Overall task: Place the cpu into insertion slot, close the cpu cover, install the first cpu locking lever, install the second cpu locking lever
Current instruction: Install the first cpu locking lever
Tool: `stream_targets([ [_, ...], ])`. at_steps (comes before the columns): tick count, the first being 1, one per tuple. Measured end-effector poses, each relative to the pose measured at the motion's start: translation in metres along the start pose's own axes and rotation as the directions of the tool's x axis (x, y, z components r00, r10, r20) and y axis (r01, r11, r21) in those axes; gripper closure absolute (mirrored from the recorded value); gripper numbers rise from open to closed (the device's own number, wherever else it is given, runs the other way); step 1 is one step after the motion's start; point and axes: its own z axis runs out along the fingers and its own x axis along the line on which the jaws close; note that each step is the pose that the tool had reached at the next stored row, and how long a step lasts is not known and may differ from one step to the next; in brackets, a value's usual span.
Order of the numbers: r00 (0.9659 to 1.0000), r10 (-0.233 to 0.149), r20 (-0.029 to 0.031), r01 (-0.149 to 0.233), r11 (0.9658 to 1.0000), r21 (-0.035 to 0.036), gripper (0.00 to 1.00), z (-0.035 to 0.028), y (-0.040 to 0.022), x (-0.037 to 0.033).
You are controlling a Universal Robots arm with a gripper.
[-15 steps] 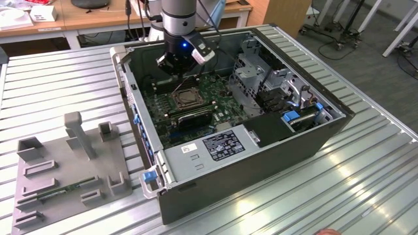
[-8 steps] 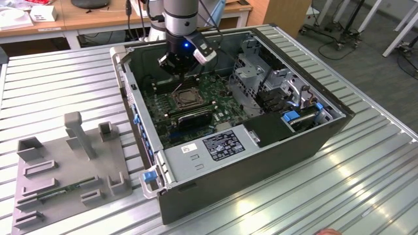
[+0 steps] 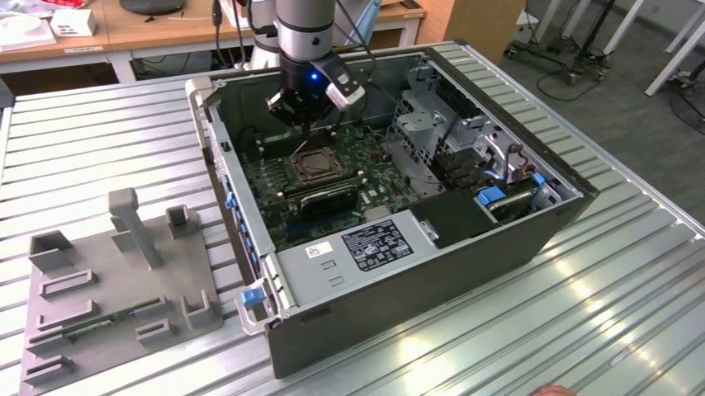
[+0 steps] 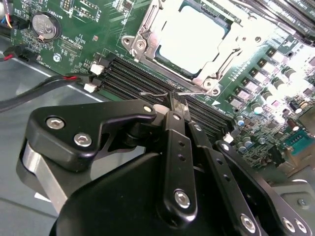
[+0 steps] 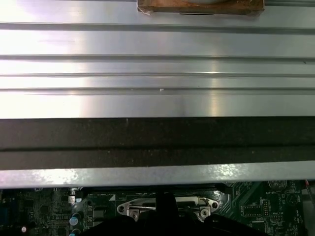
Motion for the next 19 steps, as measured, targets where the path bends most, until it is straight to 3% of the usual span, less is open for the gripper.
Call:
stream_targets([
  [4, 1.0000, 0.001, -0.0001, -0.001, 1.0000, -0.0072, 0.89, 0.0012, -0.0001, 0.0001],
  [19, 1.0000, 0.001, -0.0003, -0.001, 0.9999, -0.0101, 0.89, 0.0069, -0.0008, 0.0003],
])
